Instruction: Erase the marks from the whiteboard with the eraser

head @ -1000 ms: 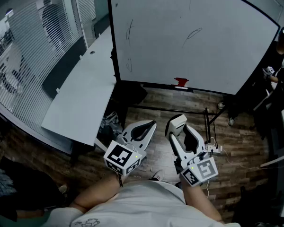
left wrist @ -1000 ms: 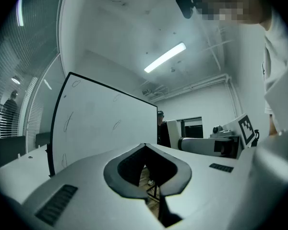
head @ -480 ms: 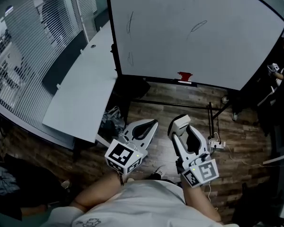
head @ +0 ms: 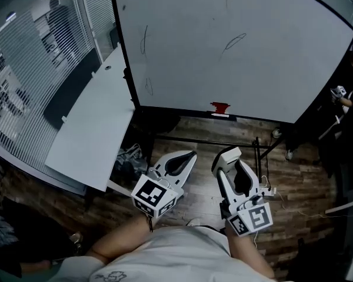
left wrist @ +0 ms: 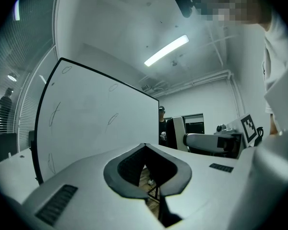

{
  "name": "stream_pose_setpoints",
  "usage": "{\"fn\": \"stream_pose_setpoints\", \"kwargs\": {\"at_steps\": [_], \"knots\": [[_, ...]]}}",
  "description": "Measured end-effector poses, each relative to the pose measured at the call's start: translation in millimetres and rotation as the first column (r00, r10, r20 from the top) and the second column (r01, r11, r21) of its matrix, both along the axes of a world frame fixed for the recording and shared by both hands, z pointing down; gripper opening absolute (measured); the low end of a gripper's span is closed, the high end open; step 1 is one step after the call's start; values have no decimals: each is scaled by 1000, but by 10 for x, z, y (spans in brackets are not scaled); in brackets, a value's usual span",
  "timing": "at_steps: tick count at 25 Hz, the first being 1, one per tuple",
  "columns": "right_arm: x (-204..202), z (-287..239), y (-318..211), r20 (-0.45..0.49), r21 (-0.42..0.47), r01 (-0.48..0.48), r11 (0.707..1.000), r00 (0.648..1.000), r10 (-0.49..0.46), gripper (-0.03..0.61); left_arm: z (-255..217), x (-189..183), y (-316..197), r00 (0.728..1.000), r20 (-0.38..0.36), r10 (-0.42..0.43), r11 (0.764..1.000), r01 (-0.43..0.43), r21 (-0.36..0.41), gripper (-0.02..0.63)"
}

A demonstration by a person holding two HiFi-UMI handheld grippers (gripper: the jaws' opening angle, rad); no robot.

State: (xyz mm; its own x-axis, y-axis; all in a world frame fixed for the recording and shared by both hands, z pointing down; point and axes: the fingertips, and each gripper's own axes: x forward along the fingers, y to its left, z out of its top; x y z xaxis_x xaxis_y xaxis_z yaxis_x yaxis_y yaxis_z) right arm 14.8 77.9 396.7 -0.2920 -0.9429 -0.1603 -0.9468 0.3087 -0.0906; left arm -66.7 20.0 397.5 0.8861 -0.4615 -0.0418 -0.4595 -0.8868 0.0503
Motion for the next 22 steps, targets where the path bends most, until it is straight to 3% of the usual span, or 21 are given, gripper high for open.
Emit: {"fn": "stream_pose_setpoints", "kwargs": {"at_steps": [9,14,18,22], "knots": [[670,-171,-252,-9,6,24,1000,1000,-24,230,-245,621,-270,1000,-1,-18,999,18,33,6],[805,-123,-334,-32,-1,22,1000,999,-22,230,-216,750,-384,1000,10,-17,999,16,29,6],[867,-81,-473,21,-22,33,999,999,-32,230,-206,817,-545,1000,24,-6,999,5,33,6],[955,-100,-646,14,-18,12,1000,1000,-12,230,-205,909,-758,1000,9,16,1000,-17,25,6]]}}
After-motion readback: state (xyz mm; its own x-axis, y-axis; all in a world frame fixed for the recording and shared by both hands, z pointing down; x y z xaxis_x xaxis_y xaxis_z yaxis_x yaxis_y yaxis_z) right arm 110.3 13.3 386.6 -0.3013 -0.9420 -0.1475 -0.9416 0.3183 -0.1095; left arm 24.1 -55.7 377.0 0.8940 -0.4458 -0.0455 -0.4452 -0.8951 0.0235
